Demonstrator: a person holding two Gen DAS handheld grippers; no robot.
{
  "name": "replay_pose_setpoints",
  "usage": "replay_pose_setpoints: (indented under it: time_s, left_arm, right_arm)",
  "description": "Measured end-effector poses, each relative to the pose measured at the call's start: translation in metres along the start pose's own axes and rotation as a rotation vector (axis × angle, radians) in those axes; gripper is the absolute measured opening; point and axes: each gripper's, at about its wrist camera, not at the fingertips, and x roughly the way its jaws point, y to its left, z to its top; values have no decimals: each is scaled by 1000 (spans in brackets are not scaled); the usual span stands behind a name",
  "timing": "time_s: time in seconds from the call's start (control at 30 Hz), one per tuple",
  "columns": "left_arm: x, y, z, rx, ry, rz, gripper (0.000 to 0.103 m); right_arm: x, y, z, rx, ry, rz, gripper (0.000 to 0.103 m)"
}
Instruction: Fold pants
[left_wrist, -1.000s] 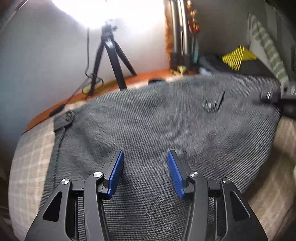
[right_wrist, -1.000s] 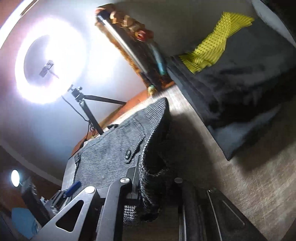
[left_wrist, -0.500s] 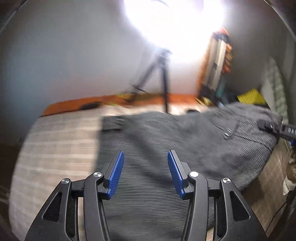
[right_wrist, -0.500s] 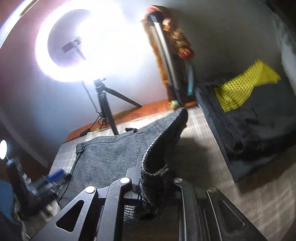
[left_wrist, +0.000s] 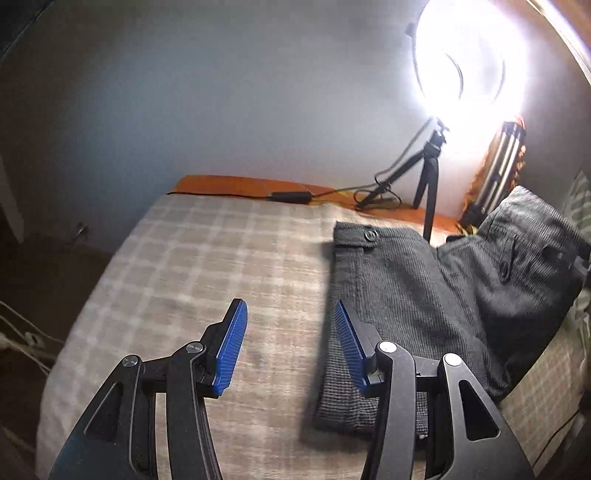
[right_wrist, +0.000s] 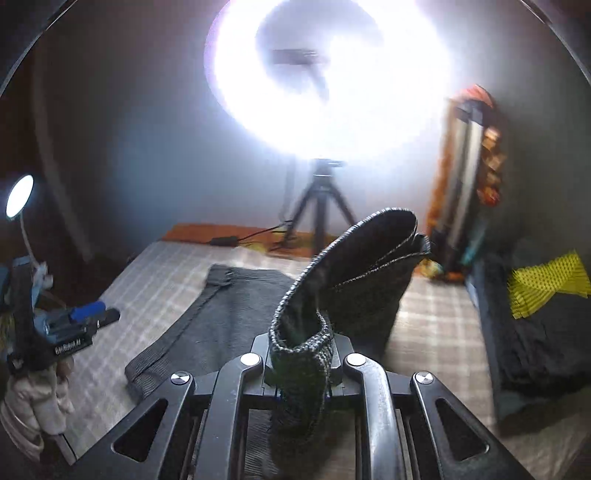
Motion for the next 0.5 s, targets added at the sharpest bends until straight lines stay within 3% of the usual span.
replay_pose_setpoints:
  time_s: [0.3,0.5]
  left_arm:
    - [-8,21,11,-70,-37,-11,48]
    - [-9,43,13,-137,-58,14,48]
  right_arm:
    - [38,86,-1,-166,40,31,12]
    - [77,145,-20,-283,100,65,9]
